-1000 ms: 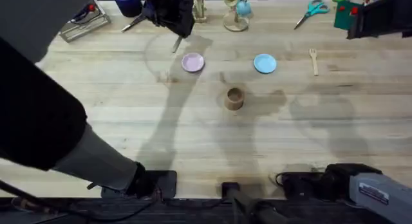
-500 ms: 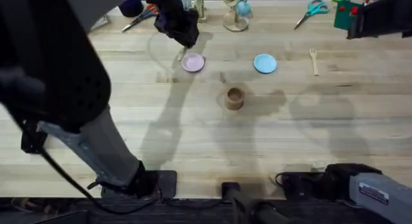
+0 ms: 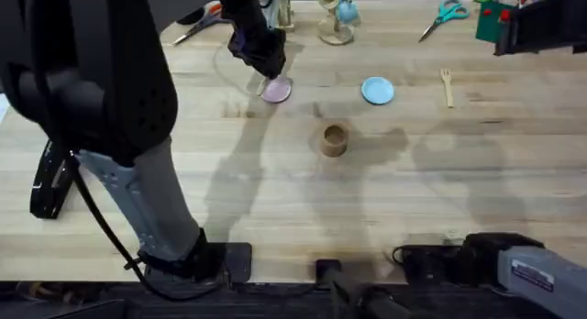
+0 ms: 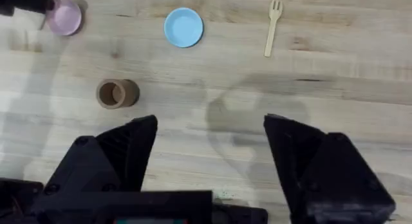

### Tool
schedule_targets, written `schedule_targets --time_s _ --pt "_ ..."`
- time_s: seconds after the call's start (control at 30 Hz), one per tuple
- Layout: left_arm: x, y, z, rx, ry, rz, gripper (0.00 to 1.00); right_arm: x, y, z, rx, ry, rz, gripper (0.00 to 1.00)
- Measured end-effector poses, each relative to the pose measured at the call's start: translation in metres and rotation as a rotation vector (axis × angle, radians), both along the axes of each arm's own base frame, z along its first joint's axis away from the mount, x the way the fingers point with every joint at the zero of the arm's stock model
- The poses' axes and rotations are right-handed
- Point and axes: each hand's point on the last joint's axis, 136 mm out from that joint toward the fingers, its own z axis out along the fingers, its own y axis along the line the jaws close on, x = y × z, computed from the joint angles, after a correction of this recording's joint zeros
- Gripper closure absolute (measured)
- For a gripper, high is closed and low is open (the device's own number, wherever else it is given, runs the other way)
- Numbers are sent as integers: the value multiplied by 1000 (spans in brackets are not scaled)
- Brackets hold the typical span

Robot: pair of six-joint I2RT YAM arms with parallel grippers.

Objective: Pick up a utensil and set it on the pink plate, then put the other utensil in the container.

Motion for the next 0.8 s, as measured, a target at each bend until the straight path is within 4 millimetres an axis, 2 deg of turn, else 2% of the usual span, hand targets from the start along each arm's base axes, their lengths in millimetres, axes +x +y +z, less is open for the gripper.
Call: schedule_targets --time_s 0.3,0.53,0.8 --pt "-5 -7 -21 11 52 0 959 -1 0 0 0 3 0 5" --pt "-5 -8 -21 9 53 4 927 -1 0 -1 0 7 0 6" --pt "-8 -7 -21 12 66 5 674 -2 0 -1 0 10 0 6"
